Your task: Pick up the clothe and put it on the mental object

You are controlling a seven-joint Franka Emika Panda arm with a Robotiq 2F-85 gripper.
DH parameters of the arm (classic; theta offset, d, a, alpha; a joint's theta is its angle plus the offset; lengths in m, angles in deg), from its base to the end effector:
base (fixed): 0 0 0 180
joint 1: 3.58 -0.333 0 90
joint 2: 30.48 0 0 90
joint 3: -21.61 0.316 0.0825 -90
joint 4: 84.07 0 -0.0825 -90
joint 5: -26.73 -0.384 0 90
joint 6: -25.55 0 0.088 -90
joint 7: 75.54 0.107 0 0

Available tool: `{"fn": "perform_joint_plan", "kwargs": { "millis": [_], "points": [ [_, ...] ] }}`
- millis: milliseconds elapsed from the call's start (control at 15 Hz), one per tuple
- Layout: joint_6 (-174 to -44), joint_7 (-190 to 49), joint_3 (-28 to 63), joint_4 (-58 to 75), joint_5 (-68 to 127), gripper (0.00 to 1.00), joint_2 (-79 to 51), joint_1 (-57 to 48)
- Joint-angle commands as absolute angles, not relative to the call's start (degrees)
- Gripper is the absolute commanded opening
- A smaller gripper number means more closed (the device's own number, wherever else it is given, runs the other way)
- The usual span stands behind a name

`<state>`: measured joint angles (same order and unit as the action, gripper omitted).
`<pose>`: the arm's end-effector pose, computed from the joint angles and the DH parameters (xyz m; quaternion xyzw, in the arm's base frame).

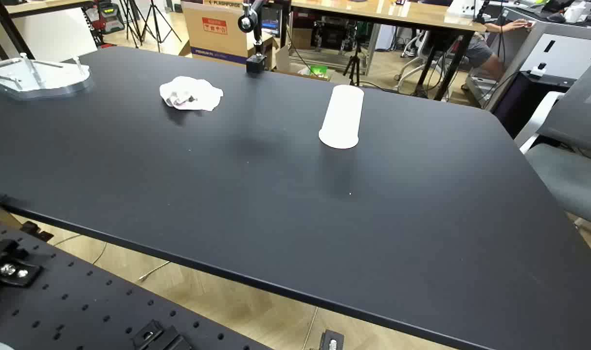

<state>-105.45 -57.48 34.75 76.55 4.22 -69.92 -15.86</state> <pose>0.3076 0.1486 0.4058 -0.9900 0.0718 -0.0507 0.1102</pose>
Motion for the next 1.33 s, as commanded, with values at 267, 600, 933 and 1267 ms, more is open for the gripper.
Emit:
{"fn": "perform_joint_plan", "kwargs": {
  "millis": [267, 600, 933, 1267],
  "points": [
    [-105.3, -57.24, 34.38, 76.46, 4.58, 1.0, -69.9, -16.14],
    [-105.3, -57.24, 34.38, 76.46, 4.58, 1.0, -69.89, -16.14],
    [-110.73, -57.75, 34.49, 75.82, 9.56, 1.0, -65.02, -11.88],
    [-121.49, -59.56, 33.0, 72.53, 16.16, 1.0, -51.37, -7.08]
  ]
}}
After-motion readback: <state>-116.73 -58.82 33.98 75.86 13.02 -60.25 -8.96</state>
